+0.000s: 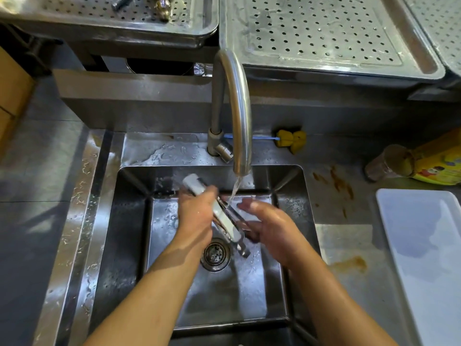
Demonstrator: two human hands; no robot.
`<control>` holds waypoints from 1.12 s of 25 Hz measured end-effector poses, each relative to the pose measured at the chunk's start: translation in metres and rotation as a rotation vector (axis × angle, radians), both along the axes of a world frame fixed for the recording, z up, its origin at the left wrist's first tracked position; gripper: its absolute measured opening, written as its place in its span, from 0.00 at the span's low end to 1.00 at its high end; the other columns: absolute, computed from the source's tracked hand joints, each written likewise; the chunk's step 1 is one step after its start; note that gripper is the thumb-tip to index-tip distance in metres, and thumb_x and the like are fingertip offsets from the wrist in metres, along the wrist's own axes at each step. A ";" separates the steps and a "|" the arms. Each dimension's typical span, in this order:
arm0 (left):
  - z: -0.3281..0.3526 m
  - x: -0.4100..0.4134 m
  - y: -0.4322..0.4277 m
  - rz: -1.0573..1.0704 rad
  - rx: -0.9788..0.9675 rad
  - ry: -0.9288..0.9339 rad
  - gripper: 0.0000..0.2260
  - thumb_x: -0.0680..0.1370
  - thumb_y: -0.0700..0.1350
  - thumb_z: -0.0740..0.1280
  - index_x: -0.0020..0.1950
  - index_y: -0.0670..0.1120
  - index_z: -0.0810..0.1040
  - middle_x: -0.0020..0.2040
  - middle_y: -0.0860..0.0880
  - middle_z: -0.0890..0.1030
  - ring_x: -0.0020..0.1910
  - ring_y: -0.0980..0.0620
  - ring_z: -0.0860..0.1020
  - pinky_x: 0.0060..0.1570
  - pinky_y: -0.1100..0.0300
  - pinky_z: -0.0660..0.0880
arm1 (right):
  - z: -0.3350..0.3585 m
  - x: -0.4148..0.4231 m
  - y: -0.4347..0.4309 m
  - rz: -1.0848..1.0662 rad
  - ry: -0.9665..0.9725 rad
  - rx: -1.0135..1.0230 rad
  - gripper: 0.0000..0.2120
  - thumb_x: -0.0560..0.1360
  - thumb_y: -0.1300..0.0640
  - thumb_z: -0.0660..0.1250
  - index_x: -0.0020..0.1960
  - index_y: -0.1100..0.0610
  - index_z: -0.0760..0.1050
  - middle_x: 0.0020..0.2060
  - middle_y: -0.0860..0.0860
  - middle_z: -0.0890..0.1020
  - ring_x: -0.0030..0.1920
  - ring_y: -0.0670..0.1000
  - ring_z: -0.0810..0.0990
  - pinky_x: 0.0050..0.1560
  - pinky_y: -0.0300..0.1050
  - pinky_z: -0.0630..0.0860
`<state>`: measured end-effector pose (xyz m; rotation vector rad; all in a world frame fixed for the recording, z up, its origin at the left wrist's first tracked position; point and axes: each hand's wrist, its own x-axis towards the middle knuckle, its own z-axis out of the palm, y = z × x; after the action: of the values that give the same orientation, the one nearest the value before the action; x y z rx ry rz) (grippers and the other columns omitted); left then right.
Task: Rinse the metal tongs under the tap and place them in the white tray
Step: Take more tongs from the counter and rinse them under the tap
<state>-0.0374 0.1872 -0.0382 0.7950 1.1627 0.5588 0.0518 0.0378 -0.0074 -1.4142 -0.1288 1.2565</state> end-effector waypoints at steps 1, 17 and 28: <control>0.005 0.000 -0.008 -0.133 0.137 0.059 0.15 0.66 0.40 0.72 0.51 0.50 0.78 0.37 0.51 0.81 0.35 0.50 0.80 0.35 0.55 0.78 | -0.001 -0.002 0.000 0.135 -0.130 -0.061 0.16 0.79 0.57 0.71 0.66 0.56 0.78 0.60 0.56 0.86 0.55 0.54 0.87 0.59 0.52 0.80; 0.023 -0.012 -0.029 -0.248 0.321 0.146 0.20 0.63 0.46 0.72 0.55 0.57 0.78 0.40 0.55 0.85 0.40 0.55 0.84 0.43 0.57 0.80 | -0.033 -0.052 0.044 0.195 -0.800 -0.277 0.17 0.70 0.38 0.62 0.53 0.45 0.80 0.41 0.42 0.86 0.45 0.40 0.84 0.44 0.43 0.82; 0.005 0.001 -0.029 -0.150 -0.165 0.130 0.23 0.62 0.48 0.80 0.54 0.45 0.83 0.45 0.42 0.89 0.45 0.45 0.88 0.46 0.50 0.84 | -0.021 -0.039 0.039 0.344 -0.801 -0.344 0.22 0.68 0.46 0.69 0.60 0.46 0.69 0.47 0.48 0.85 0.46 0.51 0.85 0.45 0.54 0.84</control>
<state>-0.0365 0.1582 -0.0335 0.7773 1.2391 0.2866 0.0130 0.0773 -0.0279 -2.2079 -0.7543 0.9305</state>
